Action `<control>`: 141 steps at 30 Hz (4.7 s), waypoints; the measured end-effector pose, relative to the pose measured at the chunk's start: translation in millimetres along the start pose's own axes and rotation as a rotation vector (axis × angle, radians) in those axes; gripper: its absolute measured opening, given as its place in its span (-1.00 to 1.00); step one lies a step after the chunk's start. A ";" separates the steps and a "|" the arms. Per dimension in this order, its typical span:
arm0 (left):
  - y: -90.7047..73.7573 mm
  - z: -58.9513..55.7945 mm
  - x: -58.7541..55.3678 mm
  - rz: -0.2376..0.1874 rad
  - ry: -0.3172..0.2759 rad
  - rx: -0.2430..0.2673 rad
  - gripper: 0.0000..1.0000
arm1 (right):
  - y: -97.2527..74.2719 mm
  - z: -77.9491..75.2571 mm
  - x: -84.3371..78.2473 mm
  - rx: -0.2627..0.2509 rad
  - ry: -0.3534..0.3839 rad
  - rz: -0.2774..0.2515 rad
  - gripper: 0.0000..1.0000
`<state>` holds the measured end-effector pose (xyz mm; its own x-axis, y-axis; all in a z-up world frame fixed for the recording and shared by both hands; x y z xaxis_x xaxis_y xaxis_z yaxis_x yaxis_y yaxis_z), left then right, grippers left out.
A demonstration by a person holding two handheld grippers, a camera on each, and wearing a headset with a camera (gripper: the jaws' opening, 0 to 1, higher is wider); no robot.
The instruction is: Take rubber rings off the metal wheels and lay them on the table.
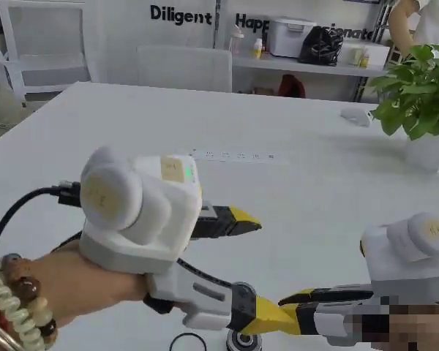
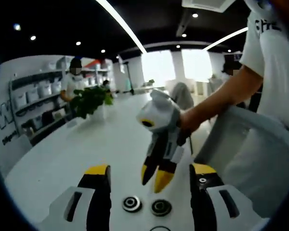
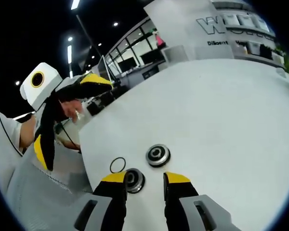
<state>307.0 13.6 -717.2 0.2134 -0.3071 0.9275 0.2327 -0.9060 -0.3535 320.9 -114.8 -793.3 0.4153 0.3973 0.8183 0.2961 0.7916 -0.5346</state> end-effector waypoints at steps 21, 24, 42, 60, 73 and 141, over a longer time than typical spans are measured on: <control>15.5 4.3 -57.5 0.105 -0.003 0.015 -0.01 | 6.4 8.3 -6.4 0.041 -0.067 0.059 -0.46; 19.9 4.8 -64.5 0.126 -0.010 0.015 -0.11 | 7.7 11.1 -5.9 0.057 -0.083 0.057 -0.46; 28.4 6.0 -84.6 0.165 -0.073 0.020 -0.51 | 26.3 28.3 -21.8 0.124 -0.334 0.214 -0.43; 28.5 8.3 -89.6 0.149 -0.163 0.050 -0.70 | 29.4 23.5 -20.5 0.102 -0.405 0.209 -0.67; 29.5 8.6 -89.9 0.136 -0.175 0.058 -0.70 | 26.5 23.1 -21.2 0.103 -0.455 0.221 -0.82; 30.1 7.5 -92.8 0.114 -0.148 0.084 -0.72 | 19.8 19.3 -5.7 0.156 0.173 0.040 -1.00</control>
<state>301.4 17.0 -814.9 0.3785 -0.3548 0.8549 0.2763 -0.8382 -0.4702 307.8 -92.4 -804.4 0.5689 0.3550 0.7418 0.1460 0.8441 -0.5159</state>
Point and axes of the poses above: the centre of the closed fingertips' face, and the gripper's own axes: y roughly forward along the fingers, z roughly to its left, x roughly out of its top, the point moved 7 cm from there along -y, roughly backward along the fingers, and after that the axes turned 15 degrees about -y, right-handed, at the moved point
